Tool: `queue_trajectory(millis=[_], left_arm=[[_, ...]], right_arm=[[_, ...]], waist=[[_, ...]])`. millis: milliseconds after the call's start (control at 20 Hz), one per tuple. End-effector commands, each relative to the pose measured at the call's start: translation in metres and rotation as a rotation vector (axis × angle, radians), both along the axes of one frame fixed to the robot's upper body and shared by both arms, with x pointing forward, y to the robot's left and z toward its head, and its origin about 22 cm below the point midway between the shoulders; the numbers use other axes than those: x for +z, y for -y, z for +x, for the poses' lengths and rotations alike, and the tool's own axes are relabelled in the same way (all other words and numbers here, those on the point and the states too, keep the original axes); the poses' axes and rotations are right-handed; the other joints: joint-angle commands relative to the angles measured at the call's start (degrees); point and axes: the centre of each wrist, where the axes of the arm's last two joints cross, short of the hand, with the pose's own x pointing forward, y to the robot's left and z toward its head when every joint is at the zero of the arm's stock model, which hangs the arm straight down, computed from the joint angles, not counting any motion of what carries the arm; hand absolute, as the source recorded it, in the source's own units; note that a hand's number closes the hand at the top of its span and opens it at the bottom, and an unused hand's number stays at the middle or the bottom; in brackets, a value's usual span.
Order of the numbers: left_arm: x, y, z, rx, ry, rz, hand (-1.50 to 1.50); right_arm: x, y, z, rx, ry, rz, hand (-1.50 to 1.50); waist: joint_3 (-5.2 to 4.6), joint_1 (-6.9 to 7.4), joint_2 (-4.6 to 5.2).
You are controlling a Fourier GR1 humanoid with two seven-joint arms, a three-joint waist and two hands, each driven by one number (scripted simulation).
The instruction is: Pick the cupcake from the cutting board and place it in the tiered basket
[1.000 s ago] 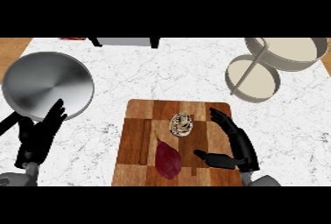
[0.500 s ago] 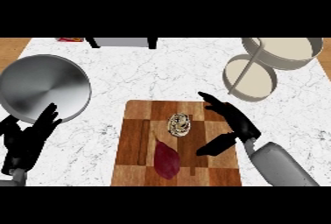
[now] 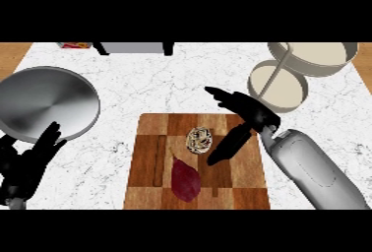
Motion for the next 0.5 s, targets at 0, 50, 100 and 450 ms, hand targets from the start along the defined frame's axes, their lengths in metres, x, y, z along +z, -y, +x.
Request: queue_trajectory(millis=[0, 50, 100, 450], left_arm=[[-0.001, -0.001, 0.005, 0.006, -0.018, -0.012, 0.0], [-0.004, -0.008, 0.005, 0.011, -0.032, -0.002, 0.0], [-0.002, 0.007, 0.01, 0.021, -0.029, 0.012, 0.0], [-0.012, 0.019, -0.01, 0.009, -0.03, -0.01, 0.0]], right_arm=[[-0.001, -0.007, 0.012, 0.055, -0.08, -0.071, -1.5], [-0.01, -0.006, 0.012, 0.035, -0.091, -0.085, -1.5], [0.005, -0.006, 0.009, 0.036, -0.098, -0.102, -1.5], [0.002, 0.012, 0.008, -0.011, -0.13, -0.195, -1.5]], waist=[[-0.16, -0.03, 0.27], [-0.16, -0.11, 0.28], [-0.16, -0.32, 0.19], [-0.14, -0.2, 0.15]])
